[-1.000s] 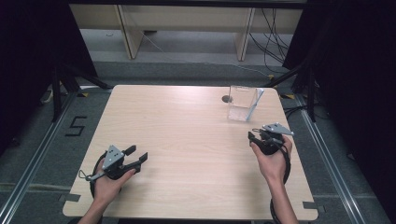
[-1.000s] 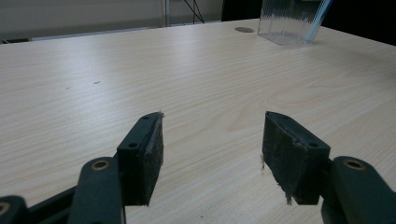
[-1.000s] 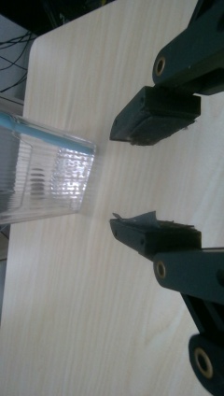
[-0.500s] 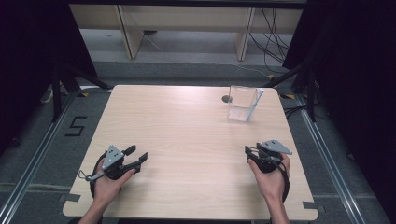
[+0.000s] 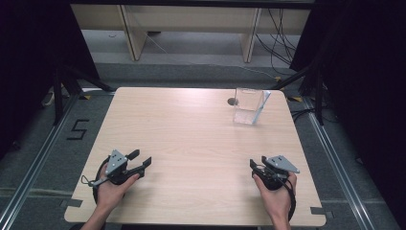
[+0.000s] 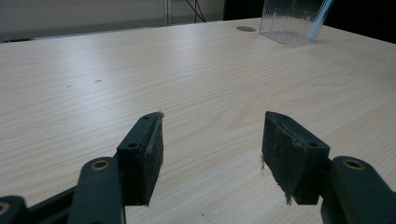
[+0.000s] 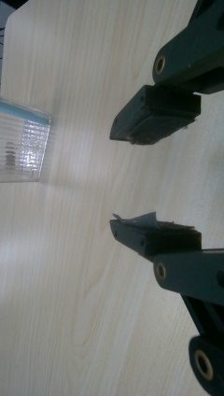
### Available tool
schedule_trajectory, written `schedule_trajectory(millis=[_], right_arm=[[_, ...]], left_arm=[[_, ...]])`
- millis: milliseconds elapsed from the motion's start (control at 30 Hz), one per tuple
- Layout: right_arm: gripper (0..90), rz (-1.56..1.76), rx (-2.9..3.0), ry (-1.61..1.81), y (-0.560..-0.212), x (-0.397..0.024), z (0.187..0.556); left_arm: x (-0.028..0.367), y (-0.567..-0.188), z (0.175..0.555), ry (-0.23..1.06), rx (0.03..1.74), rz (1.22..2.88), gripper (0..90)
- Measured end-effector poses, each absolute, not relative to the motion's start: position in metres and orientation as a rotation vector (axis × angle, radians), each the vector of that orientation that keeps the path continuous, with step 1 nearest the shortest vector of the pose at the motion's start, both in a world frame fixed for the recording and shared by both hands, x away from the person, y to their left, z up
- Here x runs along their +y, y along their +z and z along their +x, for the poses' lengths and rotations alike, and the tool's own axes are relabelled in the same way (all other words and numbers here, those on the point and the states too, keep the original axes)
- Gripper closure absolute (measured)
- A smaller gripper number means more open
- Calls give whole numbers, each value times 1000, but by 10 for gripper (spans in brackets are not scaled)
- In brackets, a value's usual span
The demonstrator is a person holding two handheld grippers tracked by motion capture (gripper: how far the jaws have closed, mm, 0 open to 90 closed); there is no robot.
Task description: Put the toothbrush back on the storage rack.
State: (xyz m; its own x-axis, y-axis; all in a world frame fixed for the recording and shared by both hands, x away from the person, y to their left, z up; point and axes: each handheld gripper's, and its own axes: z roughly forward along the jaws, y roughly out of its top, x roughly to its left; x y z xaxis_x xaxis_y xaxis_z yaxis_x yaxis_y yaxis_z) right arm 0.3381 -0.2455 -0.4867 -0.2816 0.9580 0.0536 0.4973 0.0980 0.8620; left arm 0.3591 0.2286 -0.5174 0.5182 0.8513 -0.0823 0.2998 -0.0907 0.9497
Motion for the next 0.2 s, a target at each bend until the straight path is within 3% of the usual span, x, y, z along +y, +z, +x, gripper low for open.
schedule_trajectory(millis=[200], right_arm=[[504,1444,1846,1112,-487,-243,337]], left_arm=[[231,-516,359,628,995,1644,380]])
